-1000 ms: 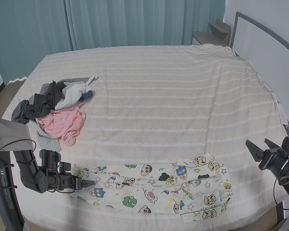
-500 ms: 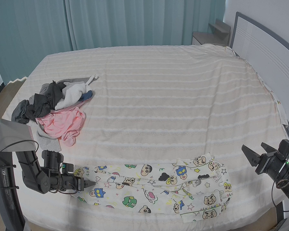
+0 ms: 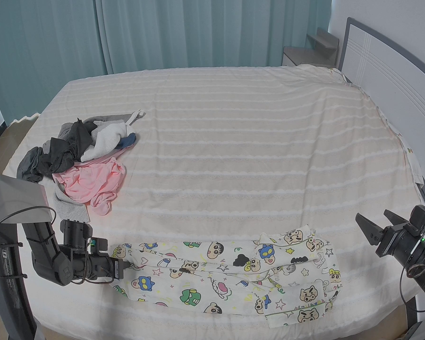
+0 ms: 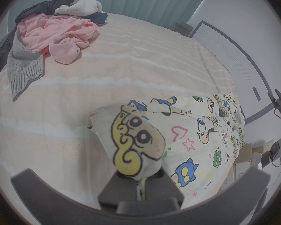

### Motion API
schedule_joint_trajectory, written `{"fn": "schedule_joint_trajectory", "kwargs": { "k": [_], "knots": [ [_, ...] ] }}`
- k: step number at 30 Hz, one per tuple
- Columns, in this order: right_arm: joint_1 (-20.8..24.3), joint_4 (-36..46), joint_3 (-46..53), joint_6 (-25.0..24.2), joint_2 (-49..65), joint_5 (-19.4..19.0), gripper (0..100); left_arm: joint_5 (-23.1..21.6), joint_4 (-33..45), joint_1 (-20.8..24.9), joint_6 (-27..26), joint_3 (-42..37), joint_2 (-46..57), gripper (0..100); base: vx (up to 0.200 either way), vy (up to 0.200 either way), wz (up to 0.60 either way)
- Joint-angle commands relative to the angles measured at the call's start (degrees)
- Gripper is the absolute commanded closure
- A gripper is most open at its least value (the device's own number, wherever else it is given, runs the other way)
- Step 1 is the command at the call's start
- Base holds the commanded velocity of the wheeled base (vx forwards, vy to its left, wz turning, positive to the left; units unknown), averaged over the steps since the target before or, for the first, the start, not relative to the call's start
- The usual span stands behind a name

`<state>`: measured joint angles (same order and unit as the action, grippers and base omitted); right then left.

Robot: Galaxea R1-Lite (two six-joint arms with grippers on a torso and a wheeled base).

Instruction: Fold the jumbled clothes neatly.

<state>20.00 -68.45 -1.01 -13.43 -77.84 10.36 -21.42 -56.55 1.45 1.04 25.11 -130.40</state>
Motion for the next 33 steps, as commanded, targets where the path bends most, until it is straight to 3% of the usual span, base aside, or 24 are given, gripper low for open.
{"fn": "schedule_joint_trajectory", "kwargs": {
  "k": [1, 22, 33],
  "knots": [
    [-0.23, -0.19, 1.01, -0.01, 0.23, -0.08, 0, 0.06, -0.05, -0.22, 1.07, -0.85, 2.17, 100, 0.0, 0.0, 0.0],
    [-0.58, -0.54, 1.01, -0.01, 0.49, -0.08, 0, -1.26, -0.23, -9.54, 2.83, -3.84, 7.27, 100, 0.0, 0.0, 0.0],
    [-0.58, -0.54, 1.01, -0.01, 1.81, -0.08, 0, -10.49, 0.13, -24.39, 3.01, -3.84, 10.17, 100, 0.0, 0.0, 0.0]
  ]
}}
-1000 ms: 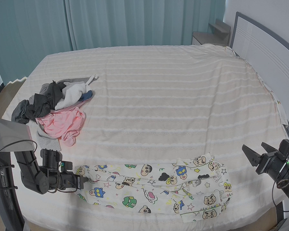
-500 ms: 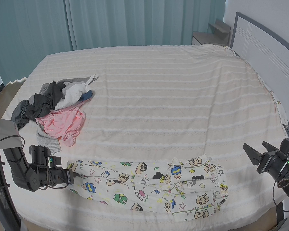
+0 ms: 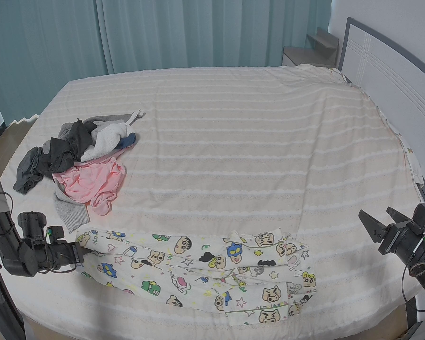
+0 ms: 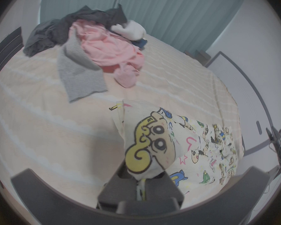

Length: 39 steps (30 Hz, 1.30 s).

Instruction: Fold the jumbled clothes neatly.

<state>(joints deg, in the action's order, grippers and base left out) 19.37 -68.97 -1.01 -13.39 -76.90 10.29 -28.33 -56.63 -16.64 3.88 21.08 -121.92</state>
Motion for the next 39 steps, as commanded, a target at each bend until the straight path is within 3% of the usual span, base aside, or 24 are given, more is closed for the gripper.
{"fn": "schedule_joint_trajectory", "kwargs": {
  "k": [1, 12, 19, 23, 26, 32, 34, 37, 38, 39],
  "knots": [
    [0.05, -0.02, 1.01, -0.06, 0.87, -0.01, 0, -4.89, 0.29, -7.97, 0.17, 0.1, 1.68, 100, 0.0, 0.0, 0.0],
    [0.05, 0.07, 1.01, -0.06, 0.87, -0.18, 0, -13.77, 0.46, -23.88, 0.17, 2.04, 1.07, 100, 0.0, 0.0, 0.0],
    [-0.03, 0.07, 1.01, -0.06, 0.87, -0.18, 0, -16.58, 1.17, -31.26, 0.25, 5.73, 0.45, 100, 0.0, 0.0, 0.0],
    [0.05, 0.07, 1.01, -0.06, 0.87, -0.18, 0, -17.9, 3.72, -32.84, 0.25, 7.05, 1.16, 100, 0.0, 0.0, 0.0],
    [-0.03, 0.07, 1.01, -0.06, 0.78, -0.18, 0, -18.78, 5.65, -32.67, 0.25, 6.7, 3.44, 100, 0.0, 0.0, 0.0],
    [-0.3, 0.16, 1.01, -1.29, 0.52, -0.36, 0, -18.95, 11.01, -26.95, 0.34, 4.76, 12.58, 100, 0.0, 0.0, 0.0],
    [-1.35, 0.16, 0.92, -2.08, 0.61, -1.76, 0, -18.25, 15.49, -20.01, 2.28, 4.41, 20.32, 100, 0.0, 0.0, 0.0],
    [-2.5, 0.16, 0.92, -2.08, 0.61, -2.99, 0, -17.02, 18.74, -14.39, 4.74, 4.94, 25.33, 100, 0.0, 0.0, 0.0],
    [-3.46, 0.07, 0.92, -2.08, 0.61, -3.7, 0, -13.77, 20.77, -8.85, 6.58, 5.64, 28.49, 100, 0.0, 0.0, 0.0],
    [-3.73, 0.16, 0.92, -2.17, 0.61, -3.96, 0, -12.19, 21.29, -6.74, 7.11, 5.99, 29.28, 100, 0.0, 0.0, 0.0]
  ]
}}
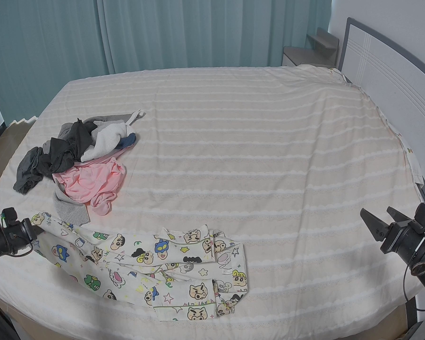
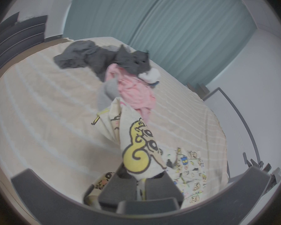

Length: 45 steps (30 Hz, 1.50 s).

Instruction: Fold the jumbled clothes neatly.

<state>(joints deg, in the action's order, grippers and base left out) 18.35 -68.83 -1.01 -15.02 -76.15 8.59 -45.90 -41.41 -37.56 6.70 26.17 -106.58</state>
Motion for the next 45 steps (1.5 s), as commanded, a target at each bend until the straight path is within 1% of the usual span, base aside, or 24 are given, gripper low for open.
{"fn": "schedule_joint_trajectory", "kwargs": {
  "k": [1, 2, 3, 4, 5, 7, 8, 9, 10, 13, 14, 15, 17, 18, 20, 22, 23, 24, 25, 28, 32, 39, 44, 45],
  "knots": [
    [-3.05, 0.01, 0.92, -0.45, -0.22, -2.62, 0, 8.1, 6.87, 18.22, 5.25, 1.6, 15.18, 100, 0.0, 0.0, 0.0],
    [-3.05, 0.01, 0.92, -0.45, -0.22, -2.62, 0, 8.1, 6.87, 18.22, 5.25, 1.6, 15.18, 100, 0.0, 0.0, 0.0],
    [-3.14, 0.01, 0.92, -0.45, -0.22, -2.88, 0, 14.61, 8.1, 27.01, 7.09, 3.36, 16.58, 100, 0.0, 0.0, 0.0],
    [-3.05, 0.01, 0.92, -0.45, -0.22, -2.88, 0, 17.33, 8.54, 31.23, 7.97, 4.24, 16.76, 100, 0.0, 0.0, 0.0],
    [-3.05, 0.01, 0.92, -0.45, -0.13, -2.88, 0, 19.0, 8.89, 33.69, 8.41, 4.76, 16.76, 100, 0.0, 0.0, 0.0],
    [-3.14, 0.01, 0.92, -0.54, -0.22, -2.97, 0, 25.07, 10.12, 42.66, 9.91, 6.87, 16.32, 100, 0.0, 0.0, 0.0],
    [-3.14, 0.01, 0.92, -0.54, -0.22, -3.06, 0, 25.42, 10.21, 43.18, 10.17, 7.05, 16.32, 100, 0.0, 0.0, 0.0],
    [-3.14, 0.1, 0.92, -0.54, -0.22, -3.06, 0, 29.73, 11.26, 49.69, 11.31, 8.54, 15.7, 100, 0.0, 0.0, 0.0],
    [-3.14, 0.1, 0.92, -0.54, -0.31, -3.06, 0, 32.36, 11.79, 53.73, 12.1, 9.6, 14.65, 100, 0.0, 0.0, 0.0],
    [-3.14, 0.27, 0.92, -0.54, -0.4, -3.15, 0, 39.04, 11.79, 63.14, 13.69, 12.59, 9.46, 100, 0.0, 0.0, 0.0],
    [-3.14, 0.27, 0.92, -0.54, -0.4, -3.15, 0, 39.04, 11.79, 63.14, 13.69, 12.59, 9.46, 100, 0.0, 0.0, 0.0],
    [-3.14, 0.27, 0.92, -0.54, -0.4, -3.15, 0, 42.91, 11.35, 68.5, 13.77, 14.7, 4.54, 100, 0.0, 0.0, 0.0],
    [-3.05, 0.36, 1.01, -0.54, -0.49, -3.15, 0, 44.05, 10.91, 70.69, 13.77, 15.57, 2.61, 100, 0.0, 0.0, 0.0],
    [-3.05, 0.36, 0.92, -0.54, -0.49, -3.15, 0, 45.55, 10.12, 74.03, 13.86, 17.24, -0.47, 100, 0.0, 0.0, 0.0],
    [-3.05, 0.36, 1.01, -0.54, -0.49, -3.15, 0, 46.07, 9.86, 75.35, 13.95, 18.04, -1.87, 100, 0.0, 0.0, 0.0],
    [-3.05, 0.36, 1.01, -0.54, -0.57, -3.23, 0, 47.22, 8.36, 78.34, 15.88, 20.5, -5.3, 100, 0.0, 0.0, 0.0],
    [-3.05, 0.36, 1.01, -0.54, -0.57, -3.23, 0, 47.22, 8.36, 78.34, 15.88, 20.5, -5.3, 100, 0.0, 0.0, 0.0],
    [-3.05, 0.36, 1.01, -0.54, -0.66, -3.23, 0, 47.57, 6.69, 80.8, 18.34, 22.17, -7.32, 100, 0.0, 0.0, 0.0],
    [-3.05, 0.36, 1.01, -0.54, -0.84, -3.23, 0, 47.57, 5.9, 81.86, 19.22, 22.87, -8.2, 100, 0.0, 0.0, 0.0],
    [-3.05, 0.36, 1.01, -0.54, -1.01, -3.23, 0, 47.57, 4.94, 83.61, 19.93, 24.01, -10.05, 100, 0.0, 0.0, 0.0],
    [-3.05, 0.36, 1.01, -0.45, -1.28, -3.23, 0, 47.66, 3.62, 84.58, 19.93, 24.8, -11.89, 100, 0.0, 0.0, 0.0],
    [-3.05, 0.36, 0.92, -0.45, -1.28, -3.23, 0, 47.66, 2.74, 84.58, 20.28, 24.19, -12.25, 100, 0.0, 0.0, 0.0],
    [-2.97, 0.36, 1.01, -0.45, -1.28, -3.23, 0, 47.66, 2.56, 84.58, 22.83, 24.36, -12.07, 100, 0.0, 0.0, 0.0],
    [-2.97, 0.36, 1.01, -0.45, -1.28, -3.23, 0, 47.66, 2.56, 84.58, 22.83, 24.36, -12.07, 0, 0.0, 0.0, 0.0]
  ]
}}
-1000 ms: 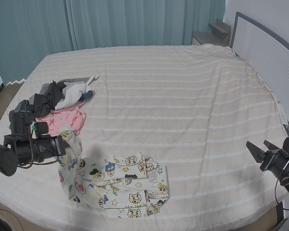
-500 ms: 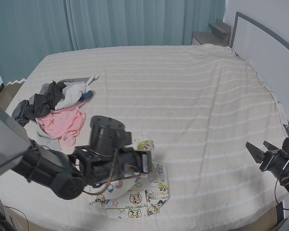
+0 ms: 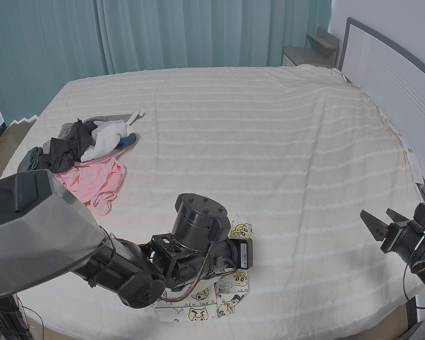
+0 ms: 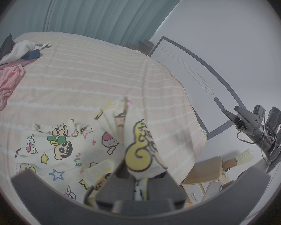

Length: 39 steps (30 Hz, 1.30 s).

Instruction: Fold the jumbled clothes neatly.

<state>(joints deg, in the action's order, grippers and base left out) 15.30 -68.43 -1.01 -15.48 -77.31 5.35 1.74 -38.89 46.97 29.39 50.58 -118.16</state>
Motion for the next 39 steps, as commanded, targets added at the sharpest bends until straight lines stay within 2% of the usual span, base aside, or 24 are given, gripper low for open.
{"fn": "schedule_joint_trajectory", "kwargs": {
  "k": [1, 13, 19, 23, 26, 27, 28, 31, 32, 33, 34, 35, 36, 38, 39],
  "knots": [
    [0.08, -0.04, 1.01, 0.01, -0.12, 0.01, 0, 0.01, 0.04, 0.05, 0.23, 0.13, -0.58, 0, 0.0, 0.0, 0.0],
    [-0.01, -0.04, 1.01, 0.01, -0.29, 0.01, 0, 0.19, -1.63, -0.04, 2.51, 0.13, 0.48, 0, 0.0, 0.0, 0.0],
    [0.08, -0.04, 1.01, -0.07, -0.29, -0.08, 0, 2.48, -2.42, -1.09, 2.78, -0.39, 3.2, 0, 0.0, 0.0, 0.0],
    [1.14, 0.05, 1.01, -0.34, -0.21, -2.01, 0, 1.86, -1.81, -5.22, 3.92, -8.13, 12.43, 0, 0.0, 0.0, 0.0],
    [2.02, 2.07, -4.53, -0.78, -6.62, -4.21, 0, 1.6, -2.07, -12.43, 4.89, -17.71, 20.43, 0, 0.0, 0.0, 0.0],
    [2.1, 2.42, -5.23, -0.87, -7.33, -4.21, 0, 1.6, -2.07, -12.87, 5.24, -18.41, 21.04, 0, 0.0, 0.0, 0.0],
    [2.1, 3.56, -7.34, -1.13, -9.7, -4.21, 0, 1.07, -2.16, -14.01, 6.73, -20.7, 22.71, 0, 0.0, 0.0, 0.0],
    [2.37, 8.75, -14.11, -3.24, -16.82, -4.56, 0, -5.26, -2.16, -17.26, 14.47, -28.61, 30.36, 0, 0.0, 0.0, 0.0],
    [2.37, 9.54, -15.07, -3.94, -17.7, -4.74, 0, -6.58, -2.16, -17.97, 15.52, -29.75, 31.68, 0, 0.0, 0.0, 0.0],
    [2.54, 12.44, -18.06, -6.14, -20.51, -5.79, 0, -10.97, -2.07, -20.43, 18.07, -33.0, 35.9, 0, 0.0, 0.0, 0.0],
    [2.63, 14.81, -20.52, -7.72, -22.71, -7.11, 0, -13.78, -1.81, -22.19, 19.12, -34.93, 38.53, 0, 0.0, 0.0, 0.0],
    [2.63, 14.81, -20.52, -7.72, -22.71, -7.11, 0, -13.78, -1.81, -22.19, 19.12, -34.93, 38.53, 0, 0.0, 0.0, 0.0],
    [2.63, 20.09, -25.09, -9.65, -26.49, -9.04, 0, -16.51, -1.81, -24.73, 19.56, -38.54, 41.87, 0, 0.0, 0.0, 0.0],
    [2.63, 23.34, -27.82, -10.01, -28.68, -9.31, 0, -16.77, -1.81, -25.61, 19.56, -39.86, 43.1, 0, 0.0, 0.0, 0.0],
    [2.98, 29.49, -33.27, -10.8, -32.2, -9.48, 0, -16.86, -1.81, -26.67, 19.74, -41.53, 44.34, 0, 0.0, 0.0, 0.0]
  ]
}}
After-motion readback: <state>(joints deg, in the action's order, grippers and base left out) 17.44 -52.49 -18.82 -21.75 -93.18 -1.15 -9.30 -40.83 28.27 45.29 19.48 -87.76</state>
